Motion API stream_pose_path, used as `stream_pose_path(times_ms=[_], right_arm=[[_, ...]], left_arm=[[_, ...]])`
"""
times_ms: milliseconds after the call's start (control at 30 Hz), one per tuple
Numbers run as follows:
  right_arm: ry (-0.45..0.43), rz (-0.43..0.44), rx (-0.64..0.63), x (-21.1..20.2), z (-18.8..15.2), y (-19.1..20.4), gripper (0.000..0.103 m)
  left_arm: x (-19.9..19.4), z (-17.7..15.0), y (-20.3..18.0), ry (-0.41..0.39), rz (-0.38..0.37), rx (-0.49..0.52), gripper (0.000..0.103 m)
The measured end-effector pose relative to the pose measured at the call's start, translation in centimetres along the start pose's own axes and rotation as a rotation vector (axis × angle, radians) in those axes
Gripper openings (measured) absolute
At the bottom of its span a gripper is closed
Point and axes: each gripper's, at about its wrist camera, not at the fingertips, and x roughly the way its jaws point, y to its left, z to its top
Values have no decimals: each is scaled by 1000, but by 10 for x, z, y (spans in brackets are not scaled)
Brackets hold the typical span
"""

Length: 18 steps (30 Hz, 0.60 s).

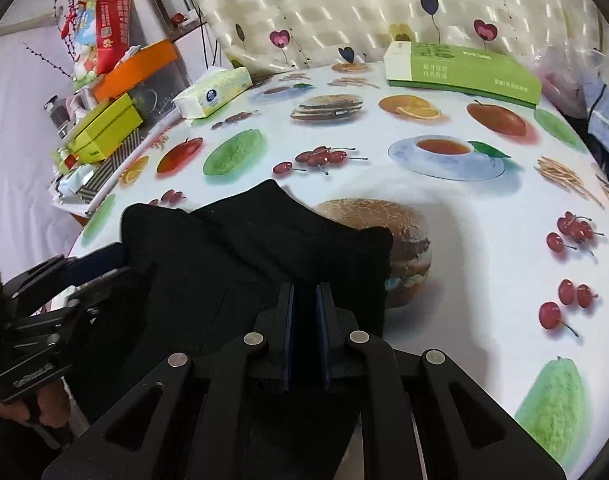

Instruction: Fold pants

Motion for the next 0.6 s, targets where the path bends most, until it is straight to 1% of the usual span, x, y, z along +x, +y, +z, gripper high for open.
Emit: stream_pose_path(times_ms=[67, 200, 333, 367, 467, 533, 600], right_arm=[[-8, -10, -20, 0, -2, 2, 11], [-19, -12, -40, 0, -2, 3, 11], [-13, 2, -30, -3, -2, 1, 13], [-14, 2, -29, -6, -3, 2, 15], [-31, 6, -43, -20, -10, 8, 25], [-41, 18, -52, -30, -18, 12, 37], [-51, 26, -56, -40, -27, 15, 37]], left_arm=[[9, -2, 0, 21, 11, 4, 44], [10, -8, -4, 11, 30, 37, 44], [10, -11, -4, 0, 26, 48, 45], [9, -10, -4, -2, 27, 50, 45], [5, -10, -3, 5, 31, 43, 45], [-2, -11, -2, 4, 27, 24, 45], [-11, -14, -2, -8, 26, 14, 45]])
